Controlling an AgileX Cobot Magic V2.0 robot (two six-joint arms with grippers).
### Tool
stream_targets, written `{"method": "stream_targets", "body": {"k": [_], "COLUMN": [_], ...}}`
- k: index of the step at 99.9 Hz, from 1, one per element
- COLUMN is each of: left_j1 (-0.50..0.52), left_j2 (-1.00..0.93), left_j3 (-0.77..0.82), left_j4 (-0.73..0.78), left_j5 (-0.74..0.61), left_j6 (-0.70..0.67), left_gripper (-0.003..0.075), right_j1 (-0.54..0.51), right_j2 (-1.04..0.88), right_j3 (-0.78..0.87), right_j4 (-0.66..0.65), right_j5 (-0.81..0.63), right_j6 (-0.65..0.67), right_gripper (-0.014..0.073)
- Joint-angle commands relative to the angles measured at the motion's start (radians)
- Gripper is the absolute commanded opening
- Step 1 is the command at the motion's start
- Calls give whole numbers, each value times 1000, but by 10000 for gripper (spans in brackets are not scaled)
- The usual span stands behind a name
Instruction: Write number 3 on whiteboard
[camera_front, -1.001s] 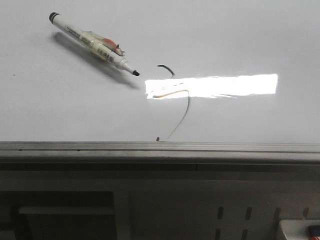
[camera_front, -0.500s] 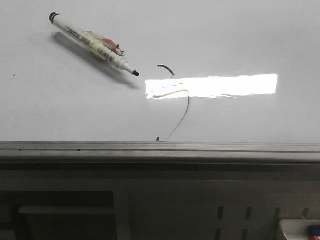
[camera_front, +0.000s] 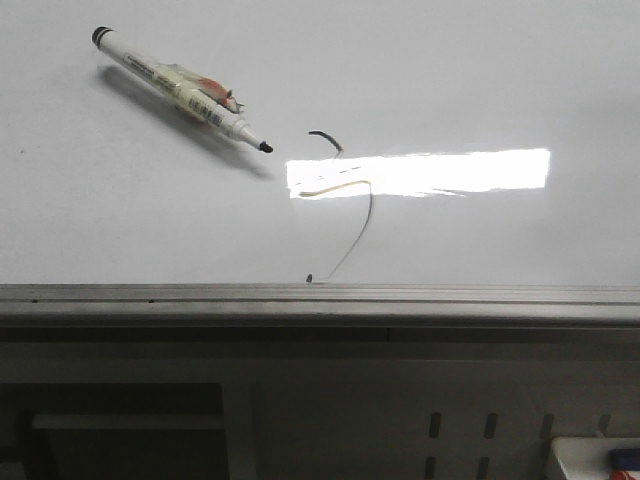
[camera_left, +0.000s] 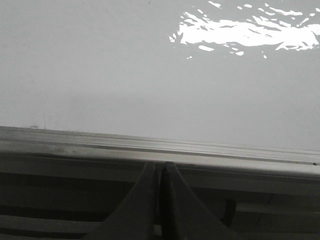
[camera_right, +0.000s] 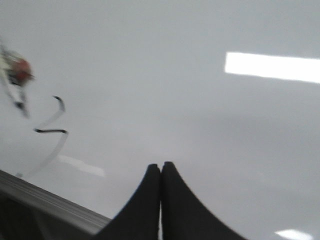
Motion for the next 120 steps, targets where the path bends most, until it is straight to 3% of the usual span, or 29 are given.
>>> {"method": "stream_targets", "body": {"k": [1, 21, 30, 50, 63, 120], "left_j1": [2, 2, 2, 2, 2, 2], "left_j2": [9, 9, 9, 9, 9, 9], "left_j3": [36, 36, 36, 36, 36, 36], "left_j4": [-13, -13, -13, -13, -13, -13], "left_j5": [-71, -71, -71, -71, -71, -71], "left_j6": [-7, -7, -7, -7, -7, -7], "left_gripper": [-20, -20, -20, -20, -20, -20], "right_j1": [-106, -290, -326, -334, -334, -335], "right_j2": [-40, -248, -326, -425, -496, -495], "right_j3": [40, 215, 248, 246, 248, 248], "right_j4": [-98, -128, -130, -130, -138, -138], "right_j5": [-65, -43, 46, 296, 326, 327], "right_j6": [92, 95, 104, 104, 104, 104], "right_gripper": [-64, -64, -64, -64, -64, -64]}}
